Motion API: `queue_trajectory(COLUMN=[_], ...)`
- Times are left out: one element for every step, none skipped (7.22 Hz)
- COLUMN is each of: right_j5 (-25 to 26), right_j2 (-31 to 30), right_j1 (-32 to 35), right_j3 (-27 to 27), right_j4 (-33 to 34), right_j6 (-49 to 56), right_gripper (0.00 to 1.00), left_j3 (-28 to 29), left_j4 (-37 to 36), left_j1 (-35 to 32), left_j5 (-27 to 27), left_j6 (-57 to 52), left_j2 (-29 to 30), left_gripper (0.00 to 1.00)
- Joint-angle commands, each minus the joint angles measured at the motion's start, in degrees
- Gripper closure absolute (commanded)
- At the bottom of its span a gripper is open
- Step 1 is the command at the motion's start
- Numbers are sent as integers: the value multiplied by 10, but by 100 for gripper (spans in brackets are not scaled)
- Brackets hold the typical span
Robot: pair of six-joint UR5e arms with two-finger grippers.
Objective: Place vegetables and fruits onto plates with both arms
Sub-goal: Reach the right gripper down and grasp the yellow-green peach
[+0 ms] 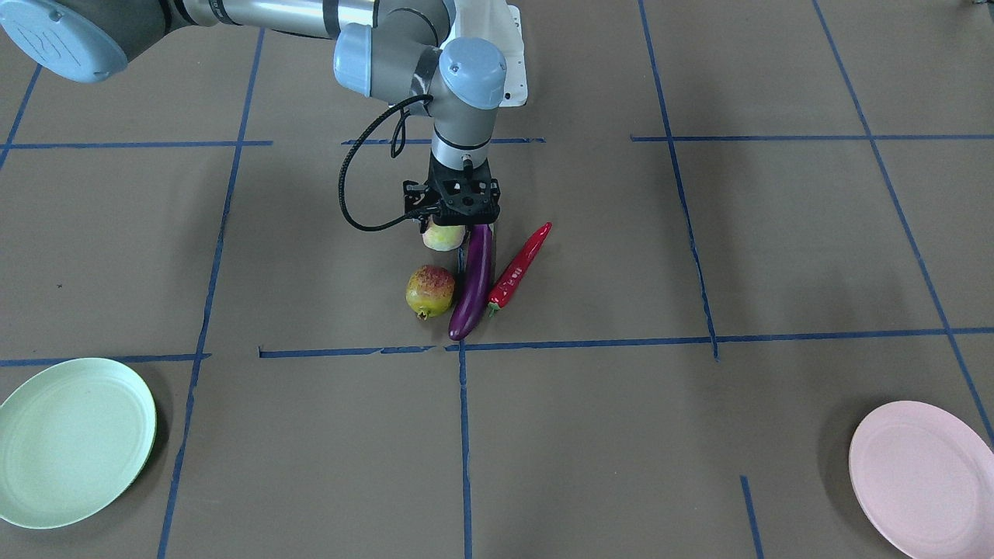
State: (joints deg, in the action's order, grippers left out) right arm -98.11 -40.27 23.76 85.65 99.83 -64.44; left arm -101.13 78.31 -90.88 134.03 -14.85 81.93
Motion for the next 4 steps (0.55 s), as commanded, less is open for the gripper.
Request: queue_trajectory(right_j5=[-22, -47, -82, -118], right_j2=[-4, -4, -6, -28], right_j1=[40, 73, 122, 177], right_j3=[43, 77, 99, 98], right_j4=[16, 65, 105, 107], right_j6=[22, 61, 125, 206], right_gripper=[99, 99, 99, 99], left_j3=[0, 1, 1, 1], left_j4=[0, -1, -1, -1], left_j1=[0, 0, 0, 0], left_j5=[0, 0, 0, 0], left_j6=[0, 0, 0, 0], left_j2=[0, 0, 0, 0], left_gripper=[0, 0, 0, 0])
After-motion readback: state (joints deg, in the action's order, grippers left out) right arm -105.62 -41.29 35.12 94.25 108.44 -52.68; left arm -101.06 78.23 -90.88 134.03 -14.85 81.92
